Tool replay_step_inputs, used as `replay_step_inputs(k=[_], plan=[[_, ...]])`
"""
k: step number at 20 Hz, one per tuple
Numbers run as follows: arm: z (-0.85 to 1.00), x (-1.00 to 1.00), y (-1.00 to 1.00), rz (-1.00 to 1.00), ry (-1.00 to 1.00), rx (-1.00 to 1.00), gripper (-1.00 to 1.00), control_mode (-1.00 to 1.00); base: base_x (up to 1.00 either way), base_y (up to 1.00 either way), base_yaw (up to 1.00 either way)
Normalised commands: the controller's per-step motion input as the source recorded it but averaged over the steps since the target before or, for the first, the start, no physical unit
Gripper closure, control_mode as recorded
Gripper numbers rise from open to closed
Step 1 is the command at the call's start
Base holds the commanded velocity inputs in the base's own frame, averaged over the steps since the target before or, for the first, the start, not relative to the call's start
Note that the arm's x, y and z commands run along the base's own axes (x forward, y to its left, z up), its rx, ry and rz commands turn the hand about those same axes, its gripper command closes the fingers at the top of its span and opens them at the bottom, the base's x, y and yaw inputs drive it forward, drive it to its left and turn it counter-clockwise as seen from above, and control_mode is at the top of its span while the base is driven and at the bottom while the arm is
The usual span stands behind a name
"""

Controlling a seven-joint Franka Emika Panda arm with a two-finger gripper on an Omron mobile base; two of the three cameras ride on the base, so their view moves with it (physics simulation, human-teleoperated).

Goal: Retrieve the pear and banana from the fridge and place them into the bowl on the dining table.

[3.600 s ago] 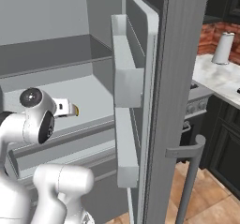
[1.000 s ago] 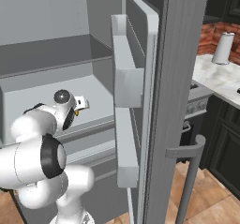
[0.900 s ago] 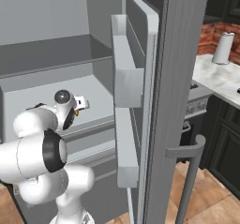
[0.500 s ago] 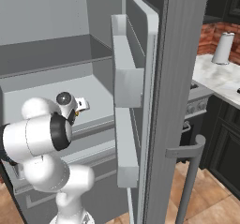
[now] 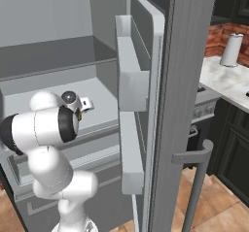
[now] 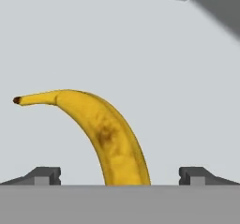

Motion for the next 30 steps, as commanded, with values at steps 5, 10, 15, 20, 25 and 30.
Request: replay_step_inputs(k=[5, 10, 15, 20, 25, 30], plan=[[-0.46, 0.20, 0.03, 0.02, 0.09, -0.05, 1.00, -1.00, 0.00, 0.00, 0.00], [-0.59, -0.02, 0.05, 0.01, 0.12, -0.09, 1.00, -1.00, 0.00, 0.00, 0.00], [-0.54, -0.25, 0.16, 0.00, 0.06, -0.11, 1.00, -1.00, 0.00, 0.00, 0.00], [-0.22, -0.37, 0.01, 0.00, 0.05, -0.03, 1.00, -1.00, 0.00, 0.00, 0.00], [0.00, -0.72, 0.00, 0.00, 0.03, 0.00, 1.00, -1.00, 0.00, 0.00, 0.00], [0.06, -1.00, -0.17, 0.01, -0.19, 0.00, 1.00, -1.00, 0.00, 0.00, 0.00]])
